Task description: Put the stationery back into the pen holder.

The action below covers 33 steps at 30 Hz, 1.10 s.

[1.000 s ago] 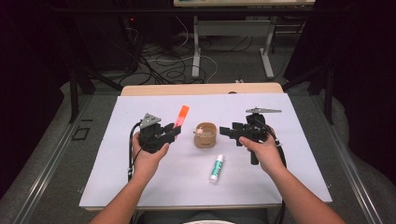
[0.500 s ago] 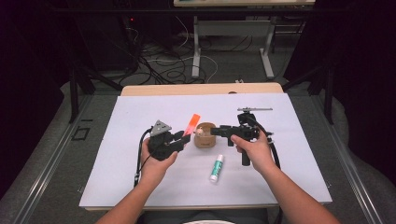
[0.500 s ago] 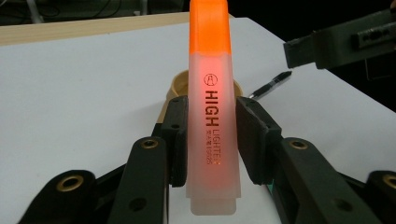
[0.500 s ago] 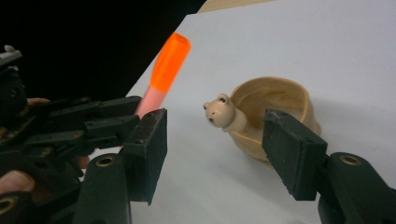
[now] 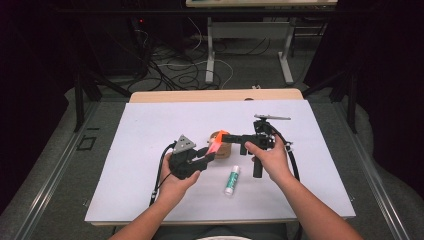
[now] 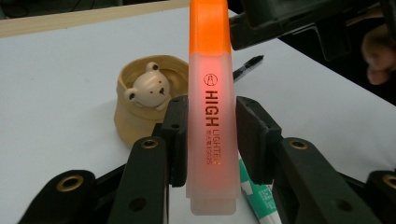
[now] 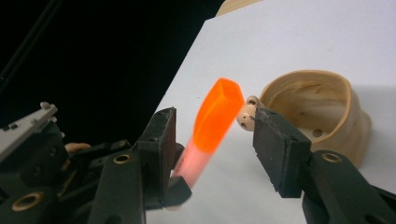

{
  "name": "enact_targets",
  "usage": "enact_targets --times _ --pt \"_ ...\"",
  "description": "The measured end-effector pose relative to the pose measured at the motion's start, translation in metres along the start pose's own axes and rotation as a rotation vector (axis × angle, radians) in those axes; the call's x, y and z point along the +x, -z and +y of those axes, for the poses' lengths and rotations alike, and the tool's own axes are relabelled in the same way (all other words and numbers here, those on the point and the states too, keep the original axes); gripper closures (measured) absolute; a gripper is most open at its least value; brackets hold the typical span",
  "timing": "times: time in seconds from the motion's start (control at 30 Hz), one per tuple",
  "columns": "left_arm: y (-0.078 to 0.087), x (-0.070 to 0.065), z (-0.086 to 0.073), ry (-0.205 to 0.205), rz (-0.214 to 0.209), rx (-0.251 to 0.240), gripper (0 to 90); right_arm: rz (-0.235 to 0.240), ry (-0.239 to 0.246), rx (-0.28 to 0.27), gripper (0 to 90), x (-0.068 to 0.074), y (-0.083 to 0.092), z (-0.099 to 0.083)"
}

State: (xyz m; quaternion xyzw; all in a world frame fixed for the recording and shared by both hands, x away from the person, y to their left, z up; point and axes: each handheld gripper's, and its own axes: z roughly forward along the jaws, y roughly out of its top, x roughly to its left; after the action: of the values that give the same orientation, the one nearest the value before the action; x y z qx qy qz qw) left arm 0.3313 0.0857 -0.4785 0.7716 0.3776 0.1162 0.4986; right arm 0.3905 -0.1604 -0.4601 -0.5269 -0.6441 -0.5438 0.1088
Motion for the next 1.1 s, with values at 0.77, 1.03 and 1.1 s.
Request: enact_targets --times 0.77,1.03,1.1 --pt "-0.002 -0.019 -0.001 -0.056 -0.052 0.005 66.4 0.032 -0.16 0.064 68.2 -0.007 -0.006 -0.006" --pt "-0.003 -0.019 -0.002 -0.056 -0.052 0.001 66.3 0.044 -0.174 0.084 70.8 -0.009 -0.006 -0.006" --pt "-0.003 -0.019 -0.002 -0.055 -0.058 0.005 66.3 0.04 -0.171 0.087 70.8 -0.01 -0.006 -0.006"
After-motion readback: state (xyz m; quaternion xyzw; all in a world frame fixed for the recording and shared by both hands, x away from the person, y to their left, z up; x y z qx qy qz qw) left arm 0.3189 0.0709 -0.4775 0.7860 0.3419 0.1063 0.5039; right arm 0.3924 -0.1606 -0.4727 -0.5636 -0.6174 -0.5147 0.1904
